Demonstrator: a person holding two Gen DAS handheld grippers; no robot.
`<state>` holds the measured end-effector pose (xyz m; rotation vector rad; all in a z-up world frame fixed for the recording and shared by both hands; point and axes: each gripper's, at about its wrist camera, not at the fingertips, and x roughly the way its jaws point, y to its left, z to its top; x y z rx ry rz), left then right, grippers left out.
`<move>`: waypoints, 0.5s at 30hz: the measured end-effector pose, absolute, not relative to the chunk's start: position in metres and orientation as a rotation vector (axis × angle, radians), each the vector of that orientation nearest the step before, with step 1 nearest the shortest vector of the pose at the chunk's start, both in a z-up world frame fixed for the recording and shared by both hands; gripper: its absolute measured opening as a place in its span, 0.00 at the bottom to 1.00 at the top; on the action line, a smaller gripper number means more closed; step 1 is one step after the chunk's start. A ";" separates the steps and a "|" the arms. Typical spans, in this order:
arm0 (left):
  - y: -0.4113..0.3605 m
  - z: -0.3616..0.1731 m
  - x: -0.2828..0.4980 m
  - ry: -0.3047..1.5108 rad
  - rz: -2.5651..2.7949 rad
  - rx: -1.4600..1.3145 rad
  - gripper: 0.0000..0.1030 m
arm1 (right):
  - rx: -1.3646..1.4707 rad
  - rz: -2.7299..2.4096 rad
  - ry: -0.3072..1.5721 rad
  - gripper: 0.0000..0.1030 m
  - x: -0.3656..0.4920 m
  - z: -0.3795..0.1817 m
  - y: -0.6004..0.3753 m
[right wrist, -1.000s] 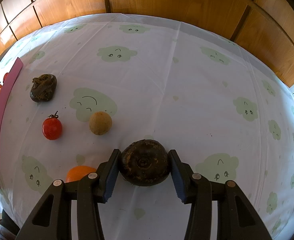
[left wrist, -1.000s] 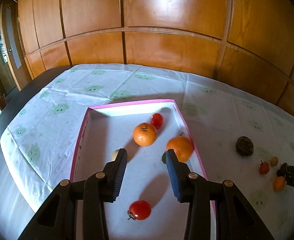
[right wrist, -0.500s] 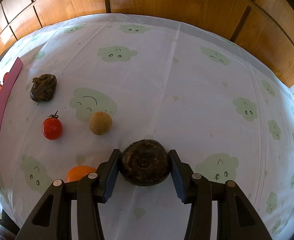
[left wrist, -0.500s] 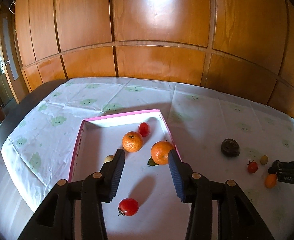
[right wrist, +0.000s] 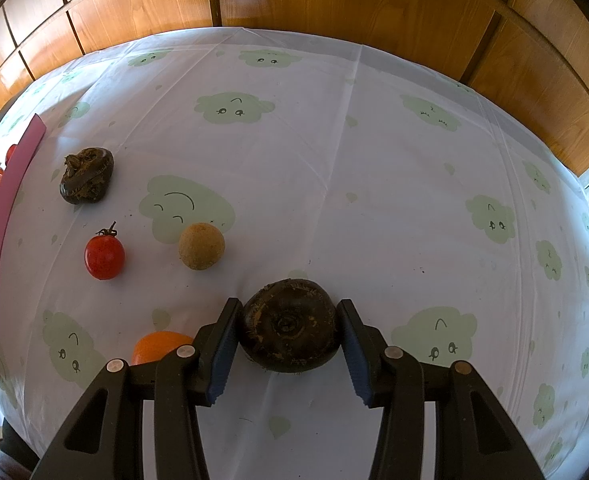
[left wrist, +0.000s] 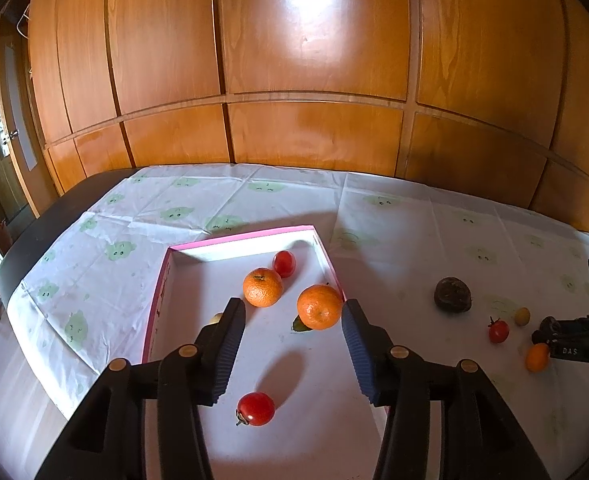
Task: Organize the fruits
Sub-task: 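Hold the dark brown fruit raised in the right gripper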
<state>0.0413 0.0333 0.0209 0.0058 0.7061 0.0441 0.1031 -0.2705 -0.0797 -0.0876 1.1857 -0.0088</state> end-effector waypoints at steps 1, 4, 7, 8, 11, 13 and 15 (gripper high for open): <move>0.033 0.021 0.041 0.707 0.044 0.005 0.50 | -0.088 -0.009 1.186 0.47 0.103 -0.080 -0.270; 0.034 0.020 0.041 0.710 0.045 0.005 0.50 | -0.088 -0.010 1.185 0.47 0.103 -0.079 -0.270; 0.033 0.020 0.040 0.711 0.044 0.005 0.51 | -0.088 -0.010 1.185 0.47 0.103 -0.079 -0.270; 0.033 0.019 0.040 0.712 0.044 0.004 0.51 | -0.089 -0.011 1.185 0.47 0.103 -0.079 -0.270; 0.034 0.019 0.039 0.716 0.048 -0.002 0.52 | -0.094 -0.012 1.182 0.47 0.104 -0.079 -0.270; 0.035 0.018 0.038 0.717 0.048 -0.005 0.54 | -0.098 -0.014 1.180 0.47 0.104 -0.079 -0.270; 0.039 0.017 0.038 0.723 0.046 -0.022 0.55 | -0.109 -0.021 1.174 0.47 0.103 -0.078 -0.268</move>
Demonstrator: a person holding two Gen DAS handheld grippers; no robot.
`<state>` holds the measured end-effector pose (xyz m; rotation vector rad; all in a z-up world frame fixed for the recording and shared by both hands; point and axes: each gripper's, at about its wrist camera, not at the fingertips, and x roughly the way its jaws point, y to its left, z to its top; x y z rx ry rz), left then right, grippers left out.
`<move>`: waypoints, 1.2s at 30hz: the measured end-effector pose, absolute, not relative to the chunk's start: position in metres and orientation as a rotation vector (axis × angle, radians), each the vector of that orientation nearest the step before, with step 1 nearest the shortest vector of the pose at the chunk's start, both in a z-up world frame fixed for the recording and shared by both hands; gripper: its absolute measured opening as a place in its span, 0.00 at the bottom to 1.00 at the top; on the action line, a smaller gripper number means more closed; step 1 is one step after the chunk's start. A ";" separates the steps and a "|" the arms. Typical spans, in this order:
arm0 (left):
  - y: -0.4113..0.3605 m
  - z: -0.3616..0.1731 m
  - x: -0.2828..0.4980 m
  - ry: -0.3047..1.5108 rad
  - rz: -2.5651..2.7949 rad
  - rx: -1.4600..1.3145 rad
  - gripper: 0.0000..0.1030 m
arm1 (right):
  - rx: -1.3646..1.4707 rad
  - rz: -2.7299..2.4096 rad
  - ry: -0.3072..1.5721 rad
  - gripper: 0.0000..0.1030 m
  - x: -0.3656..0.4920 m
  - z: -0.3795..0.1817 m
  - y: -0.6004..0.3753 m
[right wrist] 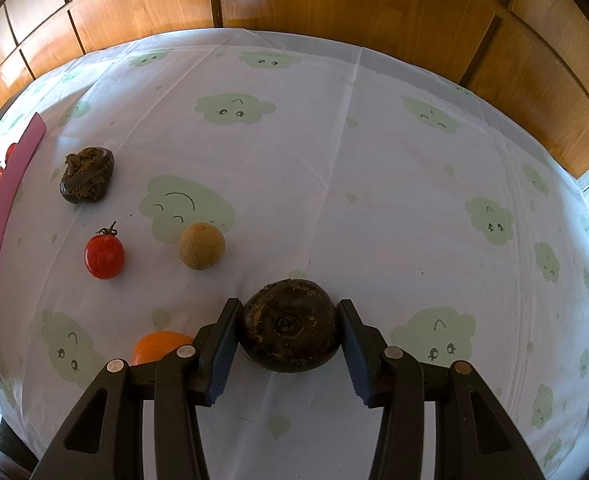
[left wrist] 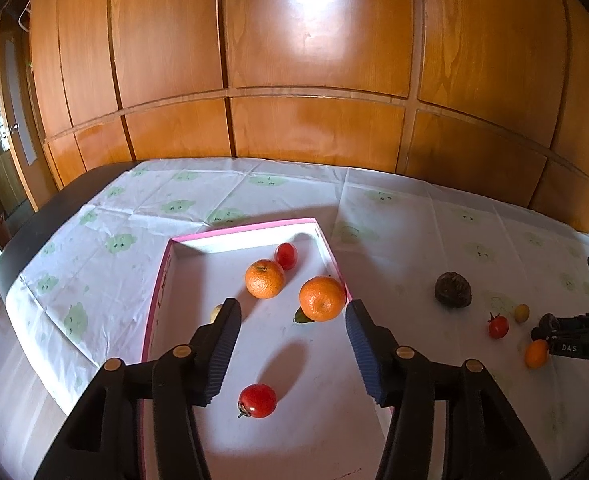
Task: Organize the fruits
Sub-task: 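Hold the dark brown fruit raised in the right gripper, then carry the dark brown fruit into the tray and open the right gripper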
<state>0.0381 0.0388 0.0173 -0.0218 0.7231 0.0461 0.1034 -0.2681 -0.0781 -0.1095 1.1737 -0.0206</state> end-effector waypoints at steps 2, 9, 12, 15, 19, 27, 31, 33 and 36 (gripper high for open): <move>0.043 0.016 0.038 0.725 0.052 -0.031 0.55 | -0.120 -0.025 1.169 0.47 0.104 -0.077 -0.267; 0.069 0.013 0.034 0.727 0.115 -0.048 0.55 | -0.117 -0.010 1.098 0.47 0.100 -0.051 -0.256; 0.080 0.010 0.032 0.734 0.141 -0.056 0.55 | -0.146 0.036 1.050 0.47 0.095 -0.034 -0.233; 0.090 0.005 0.028 0.745 0.165 -0.064 0.55 | -0.170 0.119 1.005 0.47 0.089 -0.020 -0.197; 0.103 0.002 0.027 0.753 0.196 -0.081 0.55 | -0.217 0.248 0.951 0.47 0.077 -0.010 -0.138; 0.131 0.003 0.021 0.746 0.261 -0.119 0.55 | -0.320 0.443 0.866 0.47 0.041 -0.006 -0.030; 0.141 -0.001 0.018 0.752 0.282 -0.132 0.55 | -0.347 0.481 0.881 0.47 0.034 -0.016 -0.004; 0.145 -0.002 0.017 0.754 0.291 -0.138 0.55 | -0.359 0.496 0.889 0.47 0.032 -0.022 0.006; 0.151 -0.004 0.014 0.756 0.303 -0.145 0.55 | -0.386 0.508 0.896 0.47 0.028 -0.027 0.017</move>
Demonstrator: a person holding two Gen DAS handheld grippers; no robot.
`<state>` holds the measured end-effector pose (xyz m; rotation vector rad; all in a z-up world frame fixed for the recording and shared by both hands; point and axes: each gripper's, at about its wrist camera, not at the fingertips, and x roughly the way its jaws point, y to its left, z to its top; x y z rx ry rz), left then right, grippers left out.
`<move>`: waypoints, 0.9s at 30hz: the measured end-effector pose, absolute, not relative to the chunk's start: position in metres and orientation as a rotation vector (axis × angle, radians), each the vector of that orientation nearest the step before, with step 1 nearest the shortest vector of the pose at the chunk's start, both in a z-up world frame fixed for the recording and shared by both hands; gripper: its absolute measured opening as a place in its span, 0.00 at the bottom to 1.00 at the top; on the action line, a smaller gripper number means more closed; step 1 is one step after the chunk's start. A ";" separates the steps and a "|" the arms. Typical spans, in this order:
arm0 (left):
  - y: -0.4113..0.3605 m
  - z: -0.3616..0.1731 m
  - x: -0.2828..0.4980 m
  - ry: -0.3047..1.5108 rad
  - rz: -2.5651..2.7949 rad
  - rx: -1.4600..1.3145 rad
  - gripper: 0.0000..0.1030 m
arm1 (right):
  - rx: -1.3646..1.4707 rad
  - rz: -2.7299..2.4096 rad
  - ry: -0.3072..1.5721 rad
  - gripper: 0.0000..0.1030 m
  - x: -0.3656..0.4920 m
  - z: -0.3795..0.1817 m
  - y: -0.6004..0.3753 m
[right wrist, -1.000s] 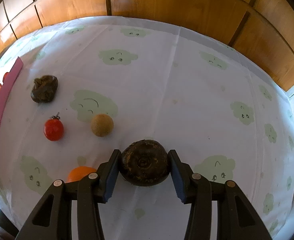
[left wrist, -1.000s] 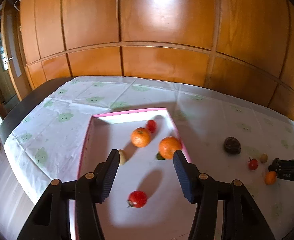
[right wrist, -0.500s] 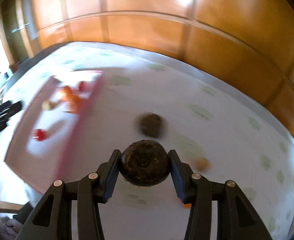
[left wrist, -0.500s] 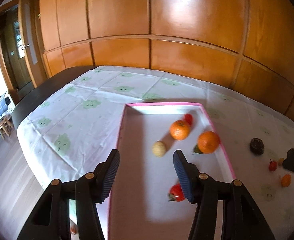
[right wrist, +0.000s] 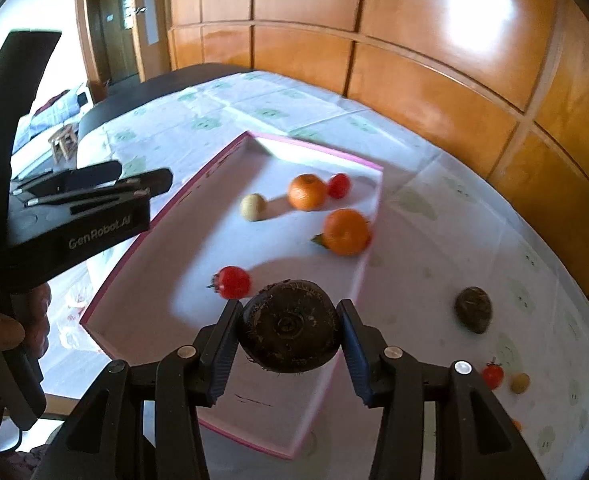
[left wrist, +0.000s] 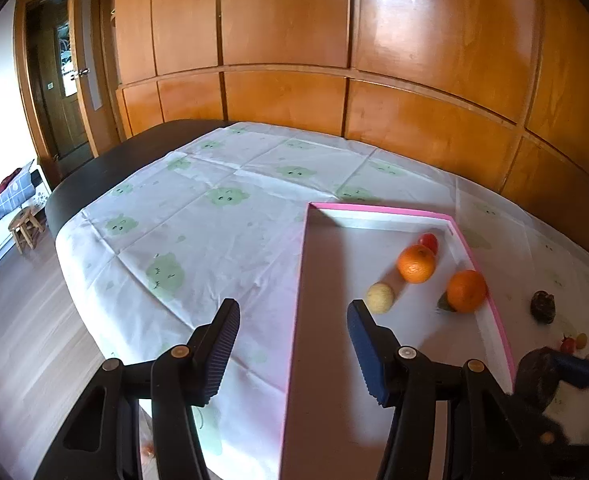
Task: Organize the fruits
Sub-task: 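Carry the dark brown fruit into the tray and open the right gripper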
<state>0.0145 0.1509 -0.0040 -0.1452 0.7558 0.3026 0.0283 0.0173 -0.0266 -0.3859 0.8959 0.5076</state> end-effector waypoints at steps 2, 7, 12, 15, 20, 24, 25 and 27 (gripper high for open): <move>0.154 -0.006 0.014 0.760 0.308 -0.149 0.55 | -0.398 0.514 0.899 0.47 0.027 -0.029 0.025; 0.158 -0.009 0.014 0.763 0.314 -0.158 0.55 | -0.418 0.520 0.909 0.47 0.028 -0.035 0.035; 0.159 -0.009 0.014 0.766 0.312 -0.163 0.55 | -0.428 0.517 0.931 0.48 0.031 -0.042 0.040; 0.158 -0.011 0.014 0.770 0.308 -0.164 0.55 | -0.427 0.509 0.948 0.48 0.035 -0.048 0.040; 0.155 -0.013 0.013 0.774 0.299 -0.160 0.55 | -0.415 0.500 0.955 0.48 0.038 -0.053 0.039; 0.152 -0.013 0.014 0.774 0.290 -0.158 0.55 | -0.423 0.507 0.915 0.48 0.035 -0.050 0.038; 0.151 -0.012 0.013 0.773 0.288 -0.155 0.55 | -0.419 0.502 0.904 0.48 0.034 -0.048 0.037; 0.149 -0.012 0.013 0.771 0.284 -0.153 0.56 | -0.404 0.491 0.883 0.48 0.033 -0.042 0.032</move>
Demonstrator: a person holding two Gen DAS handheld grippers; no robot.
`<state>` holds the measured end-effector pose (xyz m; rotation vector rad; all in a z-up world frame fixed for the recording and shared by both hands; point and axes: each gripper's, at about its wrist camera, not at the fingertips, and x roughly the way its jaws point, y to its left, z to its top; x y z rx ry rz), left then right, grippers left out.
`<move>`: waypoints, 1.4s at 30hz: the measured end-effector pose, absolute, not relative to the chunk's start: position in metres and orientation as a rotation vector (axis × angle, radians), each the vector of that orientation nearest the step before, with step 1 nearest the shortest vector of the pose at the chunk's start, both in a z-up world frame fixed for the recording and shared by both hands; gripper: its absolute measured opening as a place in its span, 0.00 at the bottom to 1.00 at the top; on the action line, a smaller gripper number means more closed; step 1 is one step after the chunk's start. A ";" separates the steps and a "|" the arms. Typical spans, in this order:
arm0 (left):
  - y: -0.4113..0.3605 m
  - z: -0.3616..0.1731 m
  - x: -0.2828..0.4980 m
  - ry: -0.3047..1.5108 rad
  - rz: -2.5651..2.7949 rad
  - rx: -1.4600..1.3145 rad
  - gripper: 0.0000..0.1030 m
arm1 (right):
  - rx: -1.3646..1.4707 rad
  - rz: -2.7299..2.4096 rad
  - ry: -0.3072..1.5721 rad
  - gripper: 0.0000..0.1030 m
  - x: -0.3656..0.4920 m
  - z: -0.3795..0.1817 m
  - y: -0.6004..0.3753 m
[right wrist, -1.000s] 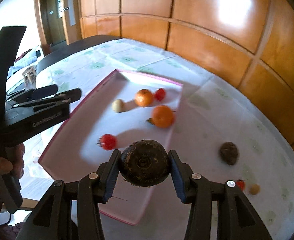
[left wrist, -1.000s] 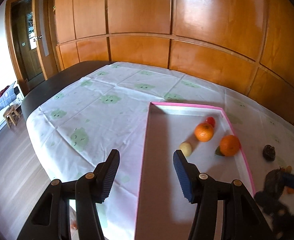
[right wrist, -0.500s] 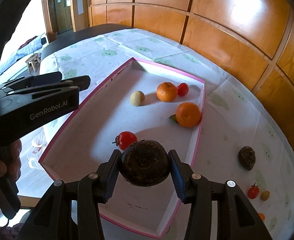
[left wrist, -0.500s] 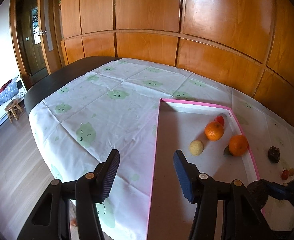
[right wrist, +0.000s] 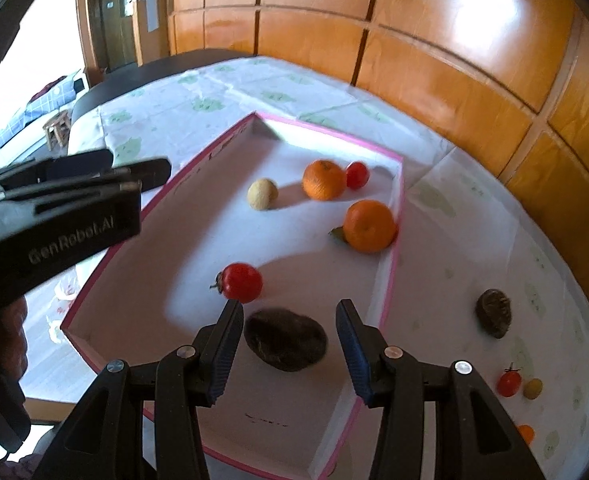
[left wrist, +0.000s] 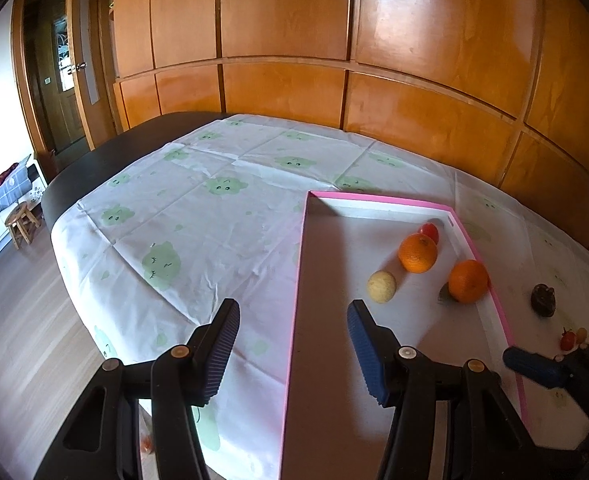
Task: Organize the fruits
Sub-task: 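Carry the dark brown fruit into the tray and open the right gripper, then move the left gripper to the red tomato with a stem and close on it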
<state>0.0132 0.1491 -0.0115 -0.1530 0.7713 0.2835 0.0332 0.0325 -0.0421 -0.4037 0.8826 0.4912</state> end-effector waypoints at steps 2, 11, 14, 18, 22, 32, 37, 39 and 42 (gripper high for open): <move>0.147 -0.011 0.013 0.770 0.278 -0.152 0.56 | -0.395 0.469 0.867 0.48 0.033 -0.037 0.027; 0.135 -0.006 0.013 0.763 0.243 -0.135 0.56 | -0.340 0.384 0.844 0.48 0.038 -0.024 -0.001; 0.129 -0.004 0.013 0.759 0.228 -0.125 0.56 | -0.331 0.364 0.839 0.48 0.038 -0.022 -0.009; 0.121 -0.001 0.013 0.757 0.210 -0.112 0.56 | -0.320 0.354 0.827 0.48 0.038 -0.018 -0.017; 0.113 0.000 0.014 0.760 0.191 -0.099 0.57 | -0.307 0.341 0.824 0.48 0.039 -0.017 -0.025; 0.093 0.003 0.016 0.766 0.130 -0.064 0.57 | -0.286 0.316 0.831 0.48 0.043 -0.015 -0.050; 0.078 0.005 0.017 0.771 0.084 -0.043 0.59 | -0.249 0.280 0.863 0.48 0.052 -0.015 -0.083; 0.072 0.006 0.018 0.772 0.063 -0.029 0.60 | -0.220 0.253 0.880 0.47 0.058 -0.014 -0.104; 0.062 0.008 0.020 0.779 0.031 -0.012 0.60 | -0.185 0.197 0.902 0.47 0.066 -0.011 -0.138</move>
